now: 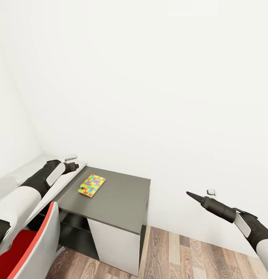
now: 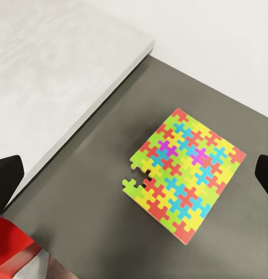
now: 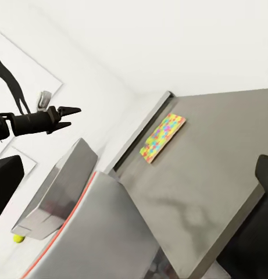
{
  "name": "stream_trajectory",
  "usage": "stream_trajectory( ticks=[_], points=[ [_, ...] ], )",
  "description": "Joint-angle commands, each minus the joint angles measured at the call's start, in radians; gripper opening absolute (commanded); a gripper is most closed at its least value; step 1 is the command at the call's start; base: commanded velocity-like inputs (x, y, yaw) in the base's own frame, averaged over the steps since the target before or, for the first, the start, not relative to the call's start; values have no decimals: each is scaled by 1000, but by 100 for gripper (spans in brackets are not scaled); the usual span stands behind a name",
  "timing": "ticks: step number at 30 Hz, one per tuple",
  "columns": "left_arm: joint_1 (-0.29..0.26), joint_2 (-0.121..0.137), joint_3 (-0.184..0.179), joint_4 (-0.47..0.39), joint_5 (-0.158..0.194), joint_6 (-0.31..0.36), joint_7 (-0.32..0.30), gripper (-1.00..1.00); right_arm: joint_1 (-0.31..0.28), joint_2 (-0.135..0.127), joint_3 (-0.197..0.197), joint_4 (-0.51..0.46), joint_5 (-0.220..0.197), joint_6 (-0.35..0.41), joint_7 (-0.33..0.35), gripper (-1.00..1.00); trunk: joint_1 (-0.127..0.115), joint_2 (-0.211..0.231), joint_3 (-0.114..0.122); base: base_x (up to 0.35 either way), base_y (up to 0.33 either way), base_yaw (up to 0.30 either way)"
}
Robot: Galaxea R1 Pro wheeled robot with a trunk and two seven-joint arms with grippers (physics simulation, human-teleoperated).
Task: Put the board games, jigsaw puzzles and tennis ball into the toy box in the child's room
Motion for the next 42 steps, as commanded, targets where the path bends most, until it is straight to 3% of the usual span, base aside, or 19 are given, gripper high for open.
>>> stream_trajectory(
  ticks=[1, 42],
  points=[
    [-1, 1, -8, -2, 11, 2, 9, 100, -1, 0, -1, 1, -3, 13, 5, 100, 0, -1, -2, 0, 0, 0],
    [-1, -26, -9, -2, 9, 2, 10, 100, -1, 3, -5, 2, -2, 14, 9, 100, 0, -1, -2, 0, 0, 0]
  ],
)
